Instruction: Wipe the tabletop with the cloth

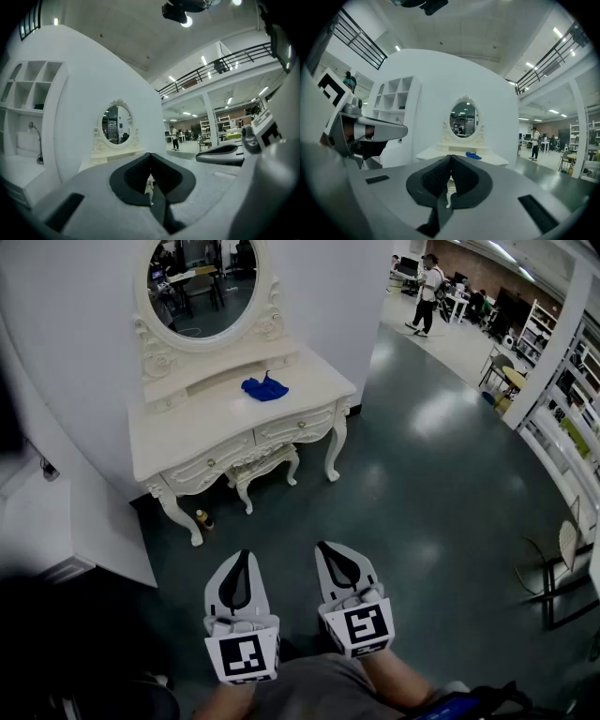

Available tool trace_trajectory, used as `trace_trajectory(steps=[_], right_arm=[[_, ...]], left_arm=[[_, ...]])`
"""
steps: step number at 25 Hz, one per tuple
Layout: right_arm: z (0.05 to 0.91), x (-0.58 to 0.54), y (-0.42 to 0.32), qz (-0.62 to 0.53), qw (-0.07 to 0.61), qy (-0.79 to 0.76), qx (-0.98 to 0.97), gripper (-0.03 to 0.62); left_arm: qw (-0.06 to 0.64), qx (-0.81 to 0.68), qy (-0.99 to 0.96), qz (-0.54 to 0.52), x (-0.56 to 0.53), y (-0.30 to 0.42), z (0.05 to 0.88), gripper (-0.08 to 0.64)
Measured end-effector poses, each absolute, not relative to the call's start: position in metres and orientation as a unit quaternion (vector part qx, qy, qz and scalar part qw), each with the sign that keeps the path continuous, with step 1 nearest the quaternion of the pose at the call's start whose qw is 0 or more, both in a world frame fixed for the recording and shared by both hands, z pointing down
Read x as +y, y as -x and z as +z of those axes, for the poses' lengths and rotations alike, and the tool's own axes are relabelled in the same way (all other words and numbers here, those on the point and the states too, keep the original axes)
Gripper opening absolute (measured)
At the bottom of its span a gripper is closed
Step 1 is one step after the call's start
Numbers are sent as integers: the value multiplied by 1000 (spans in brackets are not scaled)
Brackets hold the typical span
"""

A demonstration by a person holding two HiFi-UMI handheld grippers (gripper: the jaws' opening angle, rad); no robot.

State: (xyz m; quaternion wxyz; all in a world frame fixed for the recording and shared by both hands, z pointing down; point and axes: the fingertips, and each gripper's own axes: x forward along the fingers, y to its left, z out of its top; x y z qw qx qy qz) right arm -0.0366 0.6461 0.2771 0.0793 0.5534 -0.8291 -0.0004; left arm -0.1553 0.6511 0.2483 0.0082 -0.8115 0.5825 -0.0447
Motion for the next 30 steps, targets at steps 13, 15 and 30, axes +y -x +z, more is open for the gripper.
trace_trajectory(steps=[13,15,30], right_arm=[[286,602,-1,19,57,-544,-837,15],[289,588,-11,22,60,-535,-842,15],[275,500,-94,26,55,-501,-863,15]], left_arm=[[11,593,803,-55,612,121,262,15],[2,599,798,-70,599,112,264,15],[14,640,765,-70,530,41,246,15]])
